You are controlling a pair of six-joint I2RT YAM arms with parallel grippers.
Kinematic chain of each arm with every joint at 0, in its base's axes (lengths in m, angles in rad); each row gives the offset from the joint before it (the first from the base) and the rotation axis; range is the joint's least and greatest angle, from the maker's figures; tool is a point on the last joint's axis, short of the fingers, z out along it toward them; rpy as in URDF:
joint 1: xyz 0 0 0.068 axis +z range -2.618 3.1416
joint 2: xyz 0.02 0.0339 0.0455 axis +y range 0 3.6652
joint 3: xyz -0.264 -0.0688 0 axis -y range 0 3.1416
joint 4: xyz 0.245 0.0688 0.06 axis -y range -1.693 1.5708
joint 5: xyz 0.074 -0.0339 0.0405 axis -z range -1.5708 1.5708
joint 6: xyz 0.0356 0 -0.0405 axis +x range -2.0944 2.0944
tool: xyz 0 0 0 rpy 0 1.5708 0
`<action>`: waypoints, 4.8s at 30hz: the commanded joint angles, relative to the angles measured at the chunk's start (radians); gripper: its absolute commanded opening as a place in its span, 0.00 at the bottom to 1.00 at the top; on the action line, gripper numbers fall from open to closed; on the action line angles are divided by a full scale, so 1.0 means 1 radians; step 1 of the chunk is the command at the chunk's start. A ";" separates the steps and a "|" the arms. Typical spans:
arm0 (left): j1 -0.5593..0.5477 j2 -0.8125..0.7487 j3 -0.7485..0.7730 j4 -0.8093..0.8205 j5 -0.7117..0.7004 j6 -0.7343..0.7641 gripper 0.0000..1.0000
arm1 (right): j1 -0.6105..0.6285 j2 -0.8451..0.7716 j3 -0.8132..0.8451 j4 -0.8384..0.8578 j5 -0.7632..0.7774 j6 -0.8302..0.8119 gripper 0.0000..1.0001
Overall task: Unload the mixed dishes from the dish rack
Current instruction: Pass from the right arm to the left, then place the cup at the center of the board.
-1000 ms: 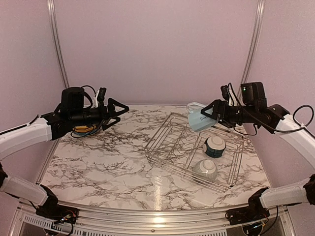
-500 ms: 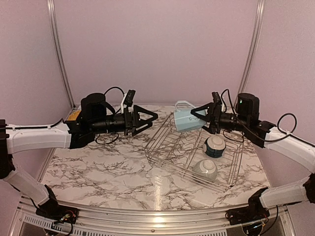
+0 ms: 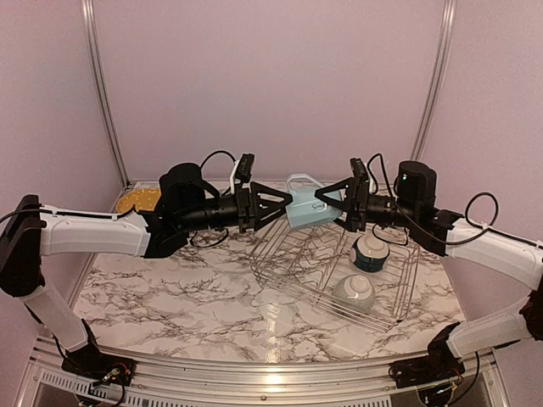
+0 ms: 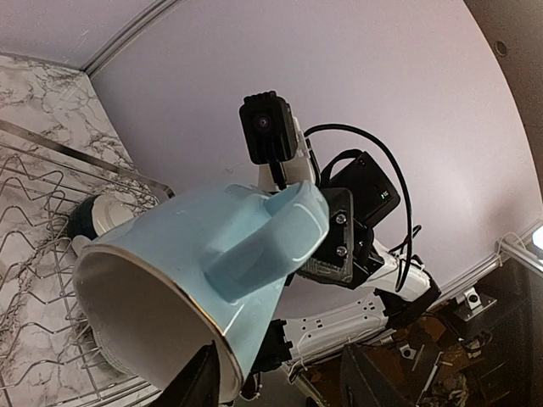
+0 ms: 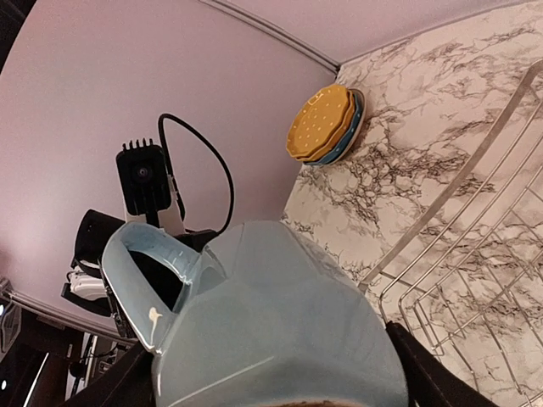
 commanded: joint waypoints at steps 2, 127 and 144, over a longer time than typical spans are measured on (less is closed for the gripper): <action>-0.010 0.054 0.023 0.137 0.043 -0.068 0.44 | 0.010 0.001 0.034 0.133 -0.025 0.018 0.00; 0.373 0.526 0.879 -1.599 -0.784 0.781 0.38 | 0.010 0.015 0.355 -1.051 0.817 -0.495 0.98; 0.385 0.526 0.946 -1.614 -0.761 0.823 0.61 | 0.028 0.000 0.350 -1.041 0.814 -0.505 0.99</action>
